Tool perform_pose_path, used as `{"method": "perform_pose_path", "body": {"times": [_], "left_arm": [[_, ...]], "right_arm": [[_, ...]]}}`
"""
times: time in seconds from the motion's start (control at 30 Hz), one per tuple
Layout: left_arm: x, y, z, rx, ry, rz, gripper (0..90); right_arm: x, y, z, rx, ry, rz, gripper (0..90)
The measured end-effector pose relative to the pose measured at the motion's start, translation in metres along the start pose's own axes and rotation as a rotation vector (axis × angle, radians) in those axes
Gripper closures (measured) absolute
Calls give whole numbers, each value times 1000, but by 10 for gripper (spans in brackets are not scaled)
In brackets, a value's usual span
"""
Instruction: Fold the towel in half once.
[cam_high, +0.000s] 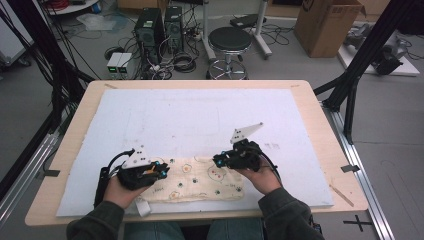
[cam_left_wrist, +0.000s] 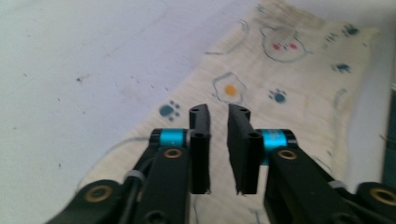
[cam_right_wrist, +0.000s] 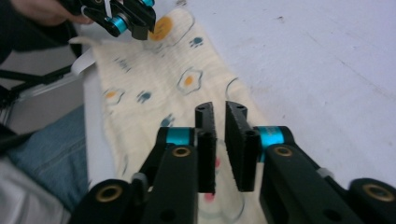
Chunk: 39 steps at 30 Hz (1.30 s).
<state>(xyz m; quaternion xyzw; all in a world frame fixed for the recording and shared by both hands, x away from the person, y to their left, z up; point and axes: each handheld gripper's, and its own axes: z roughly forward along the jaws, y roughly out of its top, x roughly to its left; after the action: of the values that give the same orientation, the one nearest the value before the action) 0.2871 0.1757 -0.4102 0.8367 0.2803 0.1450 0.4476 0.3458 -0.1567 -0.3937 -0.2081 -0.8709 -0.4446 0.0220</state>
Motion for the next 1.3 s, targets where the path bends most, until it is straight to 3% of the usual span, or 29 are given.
{"method": "perform_pose_path", "body": {"times": [0.13, 0.3, 0.43, 0.53, 0.6, 0.73, 0.93, 1.3], "left_arm": [[7, 6, 17, 4, 7, -30, 878], [13, 4, 32, 66, 33, -55, 884], [17, -1, 36, 115, 67, -59, 886], [19, -7, 37, 144, 89, -59, 887], [20, -9, 37, 136, 92, -77, 887], [19, -11, 35, 140, 101, -65, 886], [21, -19, 28, 114, 91, -91, 875], [22, -22, 23, 116, 96, -78, 844]], "right_arm": [[-11, 11, 26, 37, 23, 83, 889], [-22, 16, 57, 90, 40, 207, 894], [-26, 13, 66, 142, 22, 240, 894], [-27, 10, 65, 147, 0, 236, 895], [-28, 7, 63, 157, -11, 243, 894], [-32, -2, 59, 151, -18, 253, 894], [-36, -16, 42, 129, -36, 271, 895], [-45, -41, 9, 104, -84, 290, 894]]}}
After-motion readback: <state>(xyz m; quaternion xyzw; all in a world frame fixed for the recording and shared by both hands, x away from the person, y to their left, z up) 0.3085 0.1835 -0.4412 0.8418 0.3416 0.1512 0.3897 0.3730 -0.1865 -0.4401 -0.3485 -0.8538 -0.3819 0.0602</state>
